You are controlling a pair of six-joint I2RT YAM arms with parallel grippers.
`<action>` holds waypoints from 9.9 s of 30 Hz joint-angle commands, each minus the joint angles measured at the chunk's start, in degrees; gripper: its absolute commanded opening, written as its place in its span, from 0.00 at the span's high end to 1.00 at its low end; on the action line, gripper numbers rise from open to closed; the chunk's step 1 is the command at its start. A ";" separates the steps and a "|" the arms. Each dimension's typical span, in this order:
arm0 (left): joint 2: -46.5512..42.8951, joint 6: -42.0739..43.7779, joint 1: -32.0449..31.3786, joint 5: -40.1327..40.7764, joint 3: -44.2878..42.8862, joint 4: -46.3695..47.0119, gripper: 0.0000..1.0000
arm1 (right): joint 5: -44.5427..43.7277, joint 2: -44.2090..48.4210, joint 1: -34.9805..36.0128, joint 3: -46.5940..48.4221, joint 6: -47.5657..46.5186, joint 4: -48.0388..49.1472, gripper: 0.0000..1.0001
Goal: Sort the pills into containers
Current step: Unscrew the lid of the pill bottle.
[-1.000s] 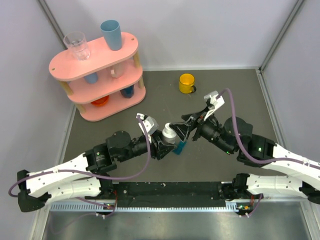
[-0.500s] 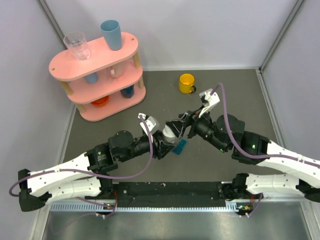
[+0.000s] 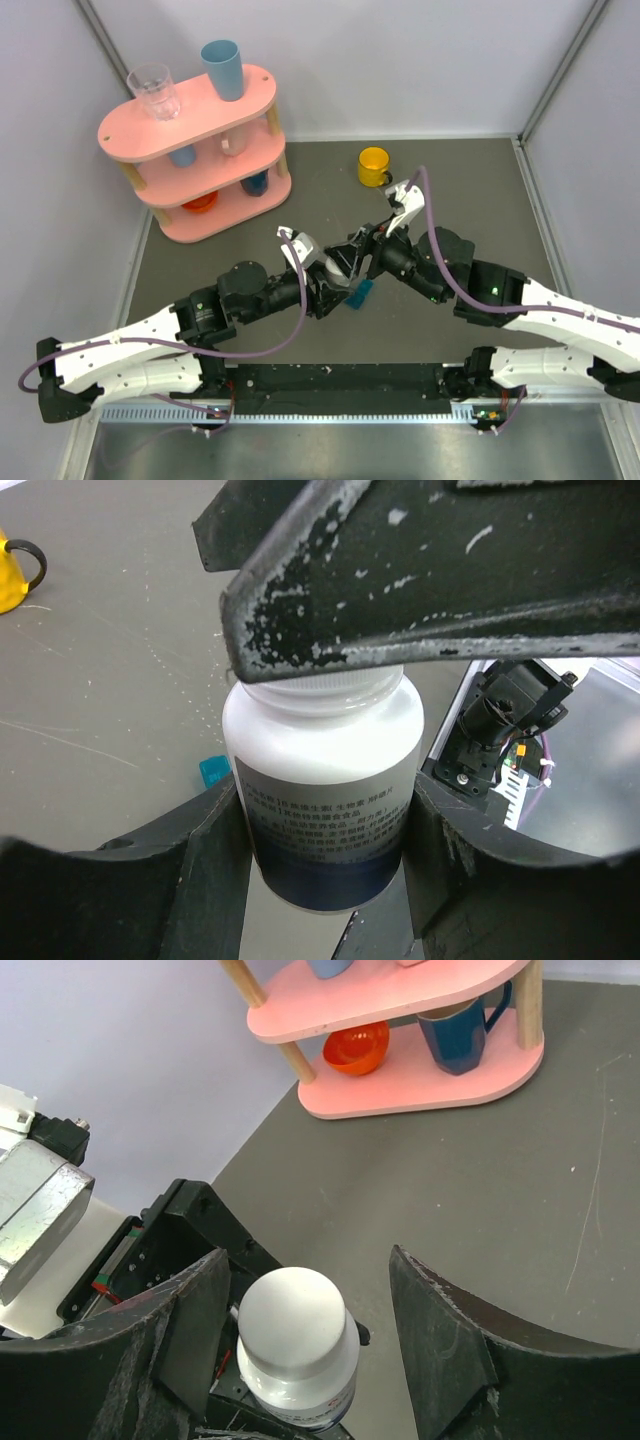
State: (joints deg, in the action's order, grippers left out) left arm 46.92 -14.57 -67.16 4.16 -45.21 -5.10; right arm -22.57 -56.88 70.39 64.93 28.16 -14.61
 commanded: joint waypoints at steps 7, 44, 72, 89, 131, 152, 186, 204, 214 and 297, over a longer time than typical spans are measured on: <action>-0.16 0.42 0.01 0.58 -2.25 2.73 1.00 | 1.65 -0.42 0.45 2.22 0.75 1.16 0.43; -0.60 0.59 0.01 1.72 -2.16 2.47 1.00 | 3.14 -0.42 0.36 0.82 1.45 1.16 0.47; -1.30 0.24 0.01 2.95 -1.81 2.55 1.00 | 4.90 -0.69 0.36 0.29 1.72 1.25 0.72; -2.97 -0.99 0.01 -0.82 -0.93 3.87 1.00 | 11.67 1.51 0.36 0.11 -2.67 1.08 1.00; -2.36 -2.31 0.71 -42.57 0.48 17.58 1.00 | 53.68 8.54 0.36 -3.31 -11.29 12.94 1.00; -1.48 -1.87 0.71 -43.80 1.26 17.14 1.00 | 49.82 10.38 0.36 -3.05 -10.50 17.34 1.00; 0.37 3.23 0.80 -21.39 -1.72 1.06 1.00 | 16.41 8.90 0.36 -1.12 -7.16 -4.37 1.00; 1.95 3.23 0.71 -21.39 -3.30 1.06 1.00 | 20.20 8.89 0.36 -2.17 -9.00 -5.34 1.00; 0.11 2.79 0.80 -21.57 -3.22 0.97 1.00 | 17.12 8.98 0.36 -2.79 -9.62 -7.36 1.00; -9.83 0.68 0.89 -14.80 17.25 20.37 1.00 | -4.15 22.69 0.45 -11.48 -2.06 -6.92 1.00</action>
State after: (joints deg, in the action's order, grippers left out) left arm 37.21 -14.83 -66.26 -11.86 -32.34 5.96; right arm -25.43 -35.22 70.39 54.92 23.77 -19.11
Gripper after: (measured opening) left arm 0.578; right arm 0.379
